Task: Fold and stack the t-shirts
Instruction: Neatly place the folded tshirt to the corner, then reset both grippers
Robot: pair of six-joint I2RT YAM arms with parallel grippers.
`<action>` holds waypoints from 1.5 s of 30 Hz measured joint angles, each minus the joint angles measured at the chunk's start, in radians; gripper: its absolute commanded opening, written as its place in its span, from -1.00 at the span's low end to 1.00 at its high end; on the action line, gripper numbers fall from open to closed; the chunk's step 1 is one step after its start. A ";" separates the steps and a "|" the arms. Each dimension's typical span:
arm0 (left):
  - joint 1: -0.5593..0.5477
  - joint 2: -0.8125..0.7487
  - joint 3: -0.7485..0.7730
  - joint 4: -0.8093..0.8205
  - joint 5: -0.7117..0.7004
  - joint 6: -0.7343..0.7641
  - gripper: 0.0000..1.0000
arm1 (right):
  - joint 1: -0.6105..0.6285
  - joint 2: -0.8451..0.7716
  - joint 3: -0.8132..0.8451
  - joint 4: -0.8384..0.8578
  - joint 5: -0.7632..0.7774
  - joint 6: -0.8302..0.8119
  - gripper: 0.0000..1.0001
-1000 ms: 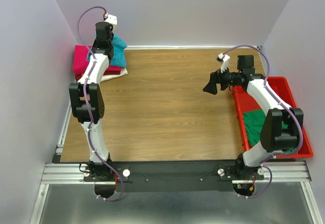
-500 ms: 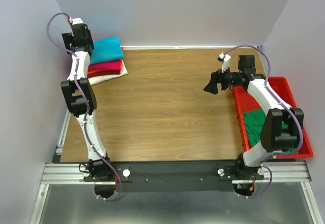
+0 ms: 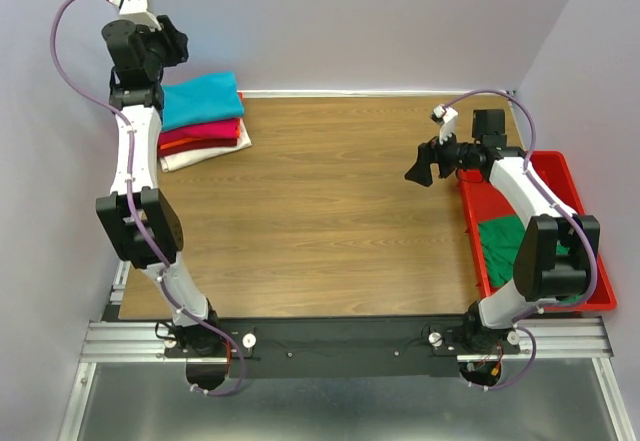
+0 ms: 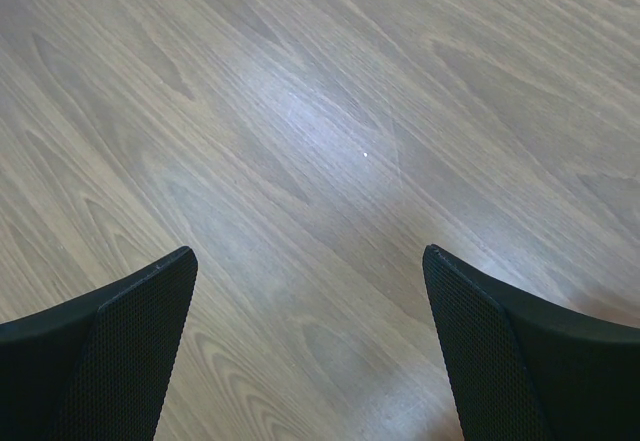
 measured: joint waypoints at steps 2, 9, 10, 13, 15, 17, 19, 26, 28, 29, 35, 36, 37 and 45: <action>0.009 0.023 0.002 0.050 0.140 -0.049 -0.46 | -0.001 0.000 0.000 0.000 0.000 -0.004 1.00; 0.024 0.348 0.047 0.120 0.537 -0.275 -0.59 | -0.001 0.000 -0.006 0.000 0.000 -0.009 1.00; 0.024 0.381 0.045 0.110 0.547 -0.286 -0.59 | -0.001 0.000 -0.006 0.000 0.000 -0.010 1.00; 0.026 0.457 0.044 0.061 0.552 -0.314 -0.60 | -0.001 0.000 -0.006 0.000 0.000 -0.013 1.00; 0.028 0.491 0.054 0.013 0.539 -0.312 -0.60 | -0.001 0.000 -0.006 0.000 0.000 -0.014 1.00; 0.031 0.515 0.055 -0.020 0.525 -0.308 -0.60 | -0.001 0.000 -0.006 0.000 0.000 -0.015 1.00; 0.034 0.526 0.052 -0.035 0.518 -0.307 -0.60 | -0.001 0.000 -0.006 0.000 0.000 -0.015 1.00; 0.044 0.523 0.049 -0.034 0.535 -0.304 -0.36 | -0.001 0.000 -0.006 0.000 0.000 -0.015 1.00; 0.048 0.517 0.061 -0.040 0.556 -0.303 -0.23 | -0.001 0.000 -0.006 0.000 0.000 -0.016 1.00; 0.050 0.510 0.072 -0.048 0.566 -0.301 -0.19 | -0.001 0.000 -0.006 0.000 0.000 -0.016 1.00; 0.068 0.332 0.095 -0.066 0.547 -0.225 0.48 | -0.001 -0.018 -0.007 -0.003 0.042 -0.039 1.00; 0.069 0.296 0.082 -0.066 0.533 -0.220 0.49 | -0.001 -0.035 -0.007 -0.003 0.085 -0.039 1.00; 0.069 0.225 0.058 -0.058 0.511 -0.190 0.51 | -0.001 -0.059 -0.007 -0.002 0.130 -0.035 1.00; 0.030 -0.426 -0.459 0.115 0.283 -0.028 0.91 | -0.026 -0.310 -0.023 0.109 0.492 0.100 1.00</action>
